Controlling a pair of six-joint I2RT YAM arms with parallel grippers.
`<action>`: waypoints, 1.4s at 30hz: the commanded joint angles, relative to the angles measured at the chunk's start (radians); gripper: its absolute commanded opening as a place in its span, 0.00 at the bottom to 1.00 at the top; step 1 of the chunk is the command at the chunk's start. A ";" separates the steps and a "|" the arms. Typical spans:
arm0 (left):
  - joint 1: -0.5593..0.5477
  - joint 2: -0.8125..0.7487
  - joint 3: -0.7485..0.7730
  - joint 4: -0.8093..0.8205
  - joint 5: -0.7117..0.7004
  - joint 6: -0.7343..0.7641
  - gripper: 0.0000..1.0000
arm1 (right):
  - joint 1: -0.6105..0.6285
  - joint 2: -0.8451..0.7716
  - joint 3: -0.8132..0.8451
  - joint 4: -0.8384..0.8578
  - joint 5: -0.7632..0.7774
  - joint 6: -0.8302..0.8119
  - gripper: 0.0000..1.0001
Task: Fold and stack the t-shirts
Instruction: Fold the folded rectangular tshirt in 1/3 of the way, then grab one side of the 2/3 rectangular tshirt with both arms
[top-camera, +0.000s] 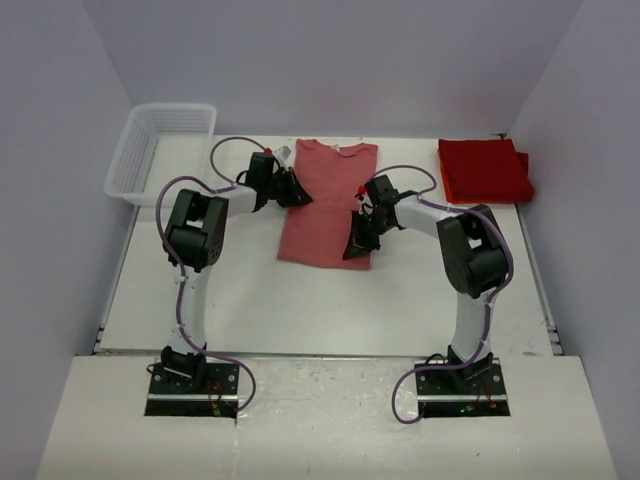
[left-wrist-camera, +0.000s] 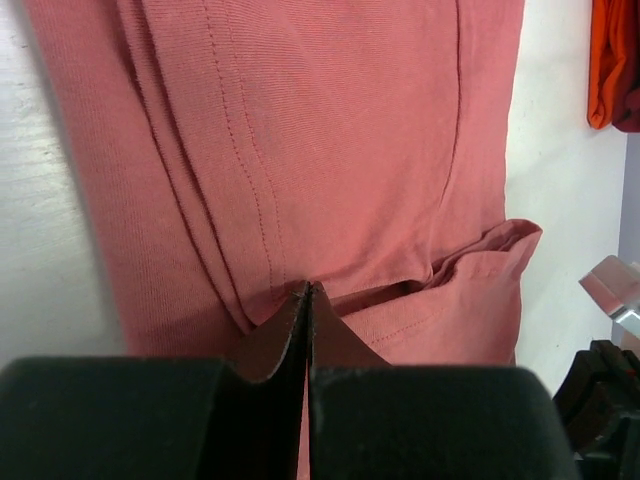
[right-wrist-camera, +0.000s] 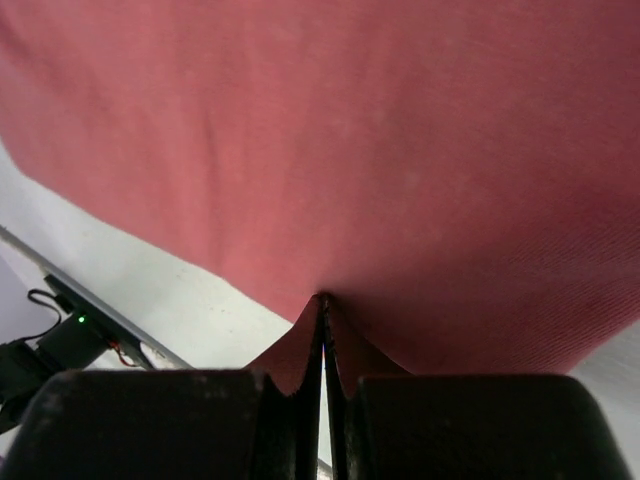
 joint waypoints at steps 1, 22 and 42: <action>0.004 -0.013 -0.013 -0.186 -0.096 0.033 0.00 | 0.016 0.013 0.039 -0.066 0.079 0.013 0.00; -0.003 -0.200 -0.401 -0.192 -0.157 0.019 0.00 | 0.089 -0.137 -0.316 0.095 0.150 0.099 0.00; -0.106 -0.448 -0.596 -0.148 -0.278 0.047 0.00 | 0.215 -0.493 -0.706 0.334 0.188 0.159 0.00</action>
